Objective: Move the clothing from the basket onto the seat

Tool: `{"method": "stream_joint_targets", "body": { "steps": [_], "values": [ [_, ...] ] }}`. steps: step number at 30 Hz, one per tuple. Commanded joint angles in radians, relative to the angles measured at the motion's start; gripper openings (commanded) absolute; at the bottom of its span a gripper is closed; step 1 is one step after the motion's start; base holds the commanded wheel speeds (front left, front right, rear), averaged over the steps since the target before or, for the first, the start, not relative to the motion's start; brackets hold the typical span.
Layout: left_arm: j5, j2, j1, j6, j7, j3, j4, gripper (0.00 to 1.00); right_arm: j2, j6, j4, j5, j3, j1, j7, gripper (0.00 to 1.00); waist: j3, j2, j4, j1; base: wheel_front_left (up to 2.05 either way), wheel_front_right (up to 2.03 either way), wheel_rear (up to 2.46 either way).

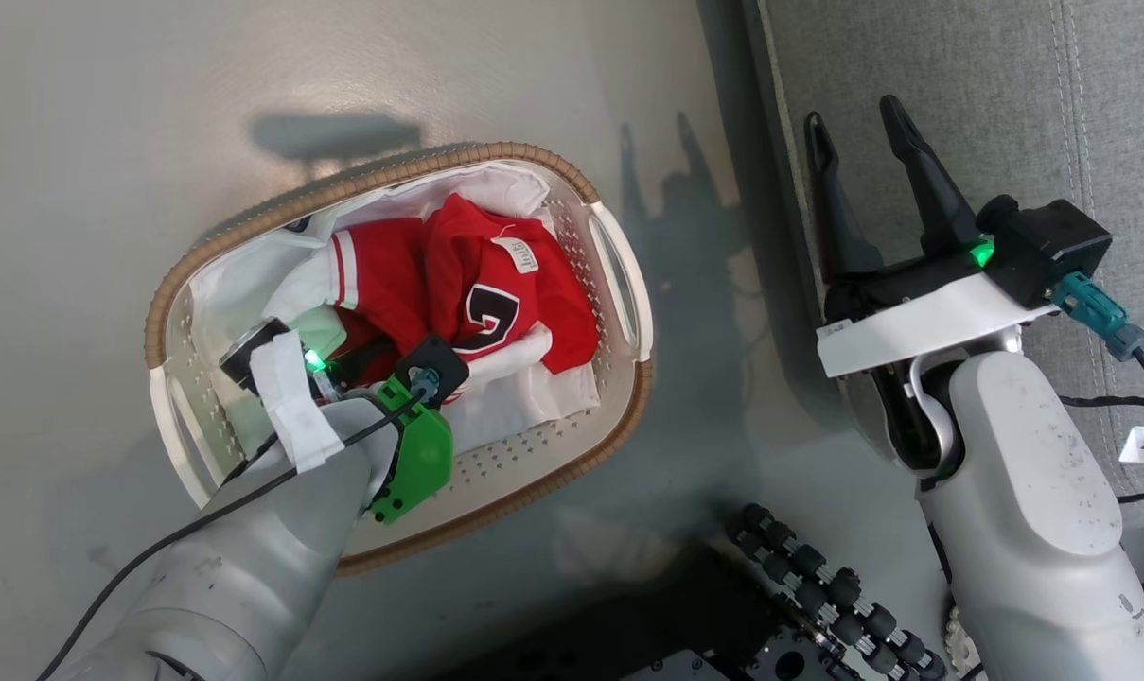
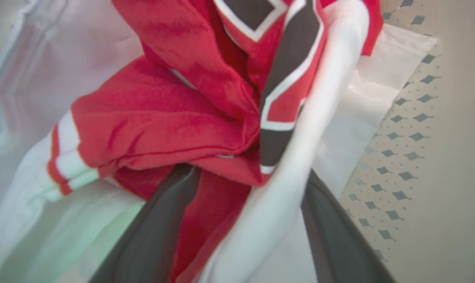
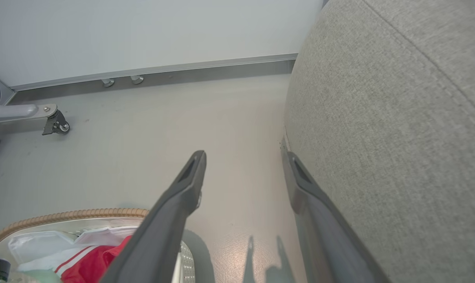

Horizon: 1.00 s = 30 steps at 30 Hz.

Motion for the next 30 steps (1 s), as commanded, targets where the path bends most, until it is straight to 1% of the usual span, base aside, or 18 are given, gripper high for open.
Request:
{"method": "stream_joint_targets", "body": {
  "steps": [1, 2, 3, 6, 10, 17, 21, 25, 30],
  "values": [
    [-0.005, -0.001, -0.019, -0.005, -0.016, 0.0, 0.003, 1.0, 0.0, -0.001, -0.002, 0.006, 0.004, -0.014, -0.002, 1.0, 0.001, 0.0026, -0.002, -0.0001, 0.0, 0.0, 0.0],
    [-0.005, -0.003, -0.017, -0.004, -0.022, -0.006, 0.003, 0.38, 0.0, -0.001, -0.001, 0.005, 0.004, -0.016, -0.001, 1.0, 0.0, 0.0026, -0.001, -0.0001, 0.0, 0.0, 0.0],
    [-0.01, -0.005, -0.015, -0.005, -0.029, -0.007, 0.004, 0.0, 0.0, -0.001, 0.001, 0.002, 0.002, -0.016, -0.002, 1.0, -0.003, 0.0026, 0.002, -0.0001, 0.0, 0.0, 0.0],
    [-0.033, -0.012, -0.002, -0.006, -0.048, 0.0, 0.002, 0.0, -0.001, -0.001, 0.008, -0.013, -0.004, -0.01, -0.002, 1.0, -0.025, 0.0026, 0.013, -0.0001, 0.0, 0.0, 0.0],
    [-0.06, -0.024, 0.033, -0.007, -0.077, 0.0, -0.017, 0.0, -0.001, -0.001, 0.024, -0.03, -0.011, 0.003, -0.002, 1.0, -0.083, 0.0026, 0.031, -0.0001, 0.0, 0.0, 0.0],
    [-0.109, -0.032, 0.122, -0.007, -0.098, -0.012, -0.086, 0.0, -0.002, -0.001, 0.064, -0.062, -0.027, 0.041, -0.001, 1.0, -0.24, 0.0026, 0.074, -0.0001, 0.0, 0.0, 0.0],
    [-0.13, -0.032, 0.181, -0.007, -0.097, -0.017, -0.165, 0.0, -0.002, -0.001, 0.087, -0.091, -0.044, 0.077, -0.002, 1.0, -0.339, 0.0026, 0.114, -0.0001, 0.0, 0.0, 0.0],
    [-0.145, -0.034, 0.23, -0.007, -0.098, 0.002, -0.232, 0.0, -0.004, -0.001, 0.11, -0.103, -0.048, 0.121, -0.001, 1.0, -0.426, 0.0026, 0.15, -0.0001, 0.0, 0.0, 0.0],
    [-0.161, -0.034, 0.296, -0.004, -0.098, 0.054, -0.298, 0.0, -0.01, -0.001, 0.129, -0.103, -0.055, 0.186, -0.002, 1.0, -0.528, 0.0026, 0.201, -0.0001, 0.0, 0.0, 0.0]
  ]
}}
